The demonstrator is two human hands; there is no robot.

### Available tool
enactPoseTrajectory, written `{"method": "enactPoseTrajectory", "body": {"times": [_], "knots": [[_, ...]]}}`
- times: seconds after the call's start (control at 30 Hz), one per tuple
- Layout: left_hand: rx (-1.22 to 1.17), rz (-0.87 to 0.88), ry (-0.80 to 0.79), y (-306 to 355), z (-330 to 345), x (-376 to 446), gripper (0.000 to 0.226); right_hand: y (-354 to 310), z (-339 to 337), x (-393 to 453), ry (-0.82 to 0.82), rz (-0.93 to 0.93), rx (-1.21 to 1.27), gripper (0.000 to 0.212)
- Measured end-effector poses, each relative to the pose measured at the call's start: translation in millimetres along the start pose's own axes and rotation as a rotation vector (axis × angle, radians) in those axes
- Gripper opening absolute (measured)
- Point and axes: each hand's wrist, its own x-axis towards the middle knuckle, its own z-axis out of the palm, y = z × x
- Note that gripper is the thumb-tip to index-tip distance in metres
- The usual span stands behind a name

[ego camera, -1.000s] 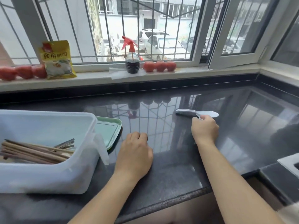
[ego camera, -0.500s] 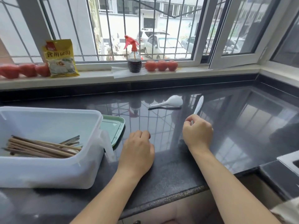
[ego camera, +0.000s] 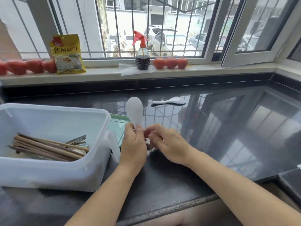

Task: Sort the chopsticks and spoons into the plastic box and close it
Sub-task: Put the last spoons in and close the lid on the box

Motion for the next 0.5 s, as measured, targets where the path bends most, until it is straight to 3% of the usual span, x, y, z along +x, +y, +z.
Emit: {"method": "enactPoseTrajectory", "body": {"times": [0.07, 0.13, 0.3, 0.4, 0.5], "knots": [[-0.067, -0.030, 0.034, -1.2, 0.8, 1.8, 0.023, 24.7, -9.0, 31.5, 0.144, 0.026, -0.167, 0.022], [-0.015, -0.011, 0.050, -1.2, 3.5, 2.1, 0.025, 56.9, -20.4, 73.5, 0.221, 0.128, -0.353, 0.036], [0.186, 0.103, 0.070, -5.4, 5.0, 1.6, 0.028, 104.1, -16.8, 138.0, 0.050, 0.395, -0.582, 0.060], [0.217, 0.092, 0.061, -5.2, 7.1, 3.7, 0.027, 101.0, -11.1, 135.5, 0.056, 0.421, -0.605, 0.056], [0.251, 0.096, 0.060, -4.1, 7.1, 2.1, 0.028, 81.5, -9.4, 102.2, 0.246, 0.426, -0.581, 0.044]]}}
